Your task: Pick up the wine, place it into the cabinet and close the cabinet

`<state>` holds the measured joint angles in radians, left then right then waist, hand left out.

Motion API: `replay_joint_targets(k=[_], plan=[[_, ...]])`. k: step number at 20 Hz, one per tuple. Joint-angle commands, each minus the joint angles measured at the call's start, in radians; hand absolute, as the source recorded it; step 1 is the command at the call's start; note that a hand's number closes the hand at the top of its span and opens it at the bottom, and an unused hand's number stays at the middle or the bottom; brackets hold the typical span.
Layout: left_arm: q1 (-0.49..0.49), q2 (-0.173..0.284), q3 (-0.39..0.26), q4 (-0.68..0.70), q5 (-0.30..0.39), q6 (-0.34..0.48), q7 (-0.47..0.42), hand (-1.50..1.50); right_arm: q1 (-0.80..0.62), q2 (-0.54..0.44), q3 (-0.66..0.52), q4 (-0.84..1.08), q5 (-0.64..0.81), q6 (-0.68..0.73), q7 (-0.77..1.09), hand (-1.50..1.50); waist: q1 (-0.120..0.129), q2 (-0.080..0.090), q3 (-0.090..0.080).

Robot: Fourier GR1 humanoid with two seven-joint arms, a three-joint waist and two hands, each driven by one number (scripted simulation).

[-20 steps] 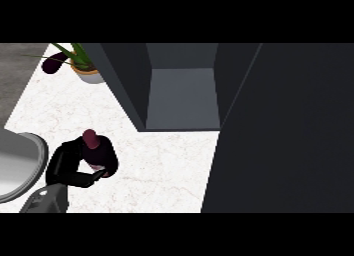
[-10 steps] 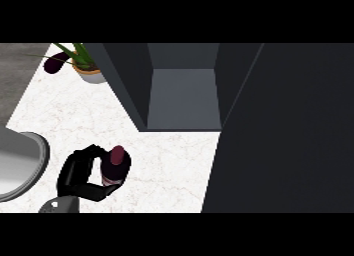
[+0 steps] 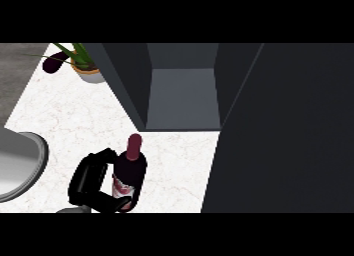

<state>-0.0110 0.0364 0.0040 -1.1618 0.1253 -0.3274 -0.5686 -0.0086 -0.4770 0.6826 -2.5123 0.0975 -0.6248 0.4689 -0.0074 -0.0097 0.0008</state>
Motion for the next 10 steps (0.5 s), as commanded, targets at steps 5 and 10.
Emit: replay_joint_targets(k=[5,10], plan=[[0.074,-0.036,-0.234,-0.277,0.062,0.203,0.186,1.50,0.032,-0.026,0.007,-0.179,0.058,-0.005,0.064,-1.50,-0.001,0.003,-0.001],[0.073,-0.036,-0.283,-0.364,0.040,0.297,0.222,1.50,0.092,-0.064,0.029,-0.213,0.074,-0.020,0.044,-1.50,-0.007,0.002,-0.001]])
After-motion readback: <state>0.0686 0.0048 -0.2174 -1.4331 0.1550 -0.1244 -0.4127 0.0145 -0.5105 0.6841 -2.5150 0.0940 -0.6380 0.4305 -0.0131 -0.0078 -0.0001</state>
